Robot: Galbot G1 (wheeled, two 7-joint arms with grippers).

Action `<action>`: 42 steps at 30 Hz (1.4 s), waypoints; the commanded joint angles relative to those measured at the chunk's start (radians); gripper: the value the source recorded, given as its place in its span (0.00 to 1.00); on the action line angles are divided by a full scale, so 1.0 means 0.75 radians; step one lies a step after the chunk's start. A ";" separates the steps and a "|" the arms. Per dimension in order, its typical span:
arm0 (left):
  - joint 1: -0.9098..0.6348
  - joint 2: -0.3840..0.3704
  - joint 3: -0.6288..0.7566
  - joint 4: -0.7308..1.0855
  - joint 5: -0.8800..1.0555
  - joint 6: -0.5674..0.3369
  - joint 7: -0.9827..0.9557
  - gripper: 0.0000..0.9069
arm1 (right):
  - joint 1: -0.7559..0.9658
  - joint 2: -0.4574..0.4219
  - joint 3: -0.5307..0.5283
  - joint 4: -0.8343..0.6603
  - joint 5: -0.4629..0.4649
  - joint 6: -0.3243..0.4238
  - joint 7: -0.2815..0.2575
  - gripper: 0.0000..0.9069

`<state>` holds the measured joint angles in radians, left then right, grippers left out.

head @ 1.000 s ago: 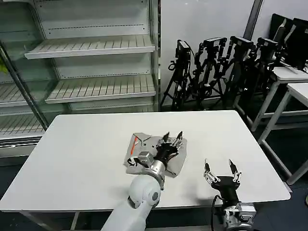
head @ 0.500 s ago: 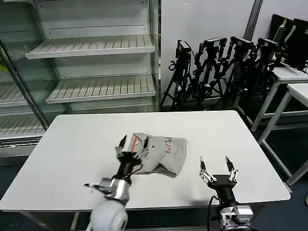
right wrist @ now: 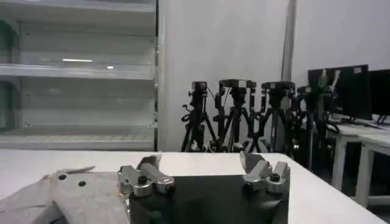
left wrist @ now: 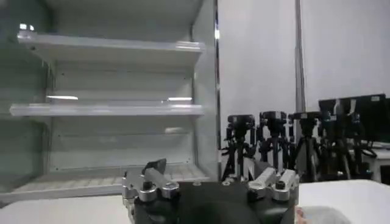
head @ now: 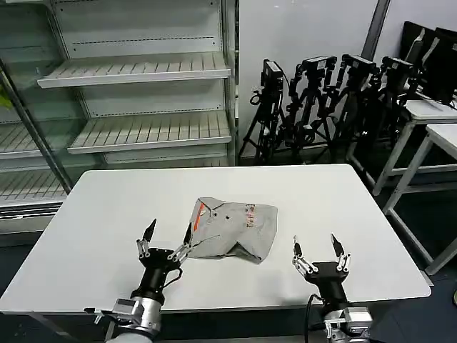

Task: Fold and organize the clothes.

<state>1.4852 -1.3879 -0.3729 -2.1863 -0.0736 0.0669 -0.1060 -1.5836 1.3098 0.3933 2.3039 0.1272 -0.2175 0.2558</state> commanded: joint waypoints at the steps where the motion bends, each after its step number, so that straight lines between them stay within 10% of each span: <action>1: 0.104 0.011 -0.059 -0.064 0.047 -0.017 0.022 1.00 | -0.004 0.004 -0.012 0.006 -0.005 -0.005 -0.002 1.00; 10: 0.118 0.004 -0.047 -0.095 0.028 -0.008 0.029 1.00 | 0.013 0.026 -0.051 -0.006 -0.068 -0.018 0.006 1.00; 20: 0.131 0.005 -0.049 -0.109 0.020 -0.008 0.030 1.00 | 0.290 0.005 -0.145 -0.126 -0.137 -0.243 0.023 1.00; 25: 0.137 0.004 -0.048 -0.109 0.019 -0.009 0.029 1.00 | 0.378 -0.078 -0.244 -0.168 -0.130 -0.378 -0.024 0.50; 28: 0.140 0.003 -0.048 -0.109 0.017 -0.010 0.028 1.00 | 0.390 -0.149 -0.297 -0.173 -0.136 -0.432 -0.049 0.58; 31: 0.143 0.002 -0.047 -0.110 0.016 -0.012 0.029 1.00 | 0.402 -0.204 -0.334 -0.171 -0.139 -0.454 -0.069 1.00; 42: 0.139 -0.010 -0.034 -0.101 0.015 -0.011 0.028 1.00 | 0.508 -0.293 -0.562 -0.234 -0.305 -0.482 -0.130 1.00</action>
<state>1.5871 -1.3950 -0.3998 -2.2634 -0.0623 0.0577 -0.0854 -1.2754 1.1624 0.1143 2.1661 -0.0168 -0.5251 0.1881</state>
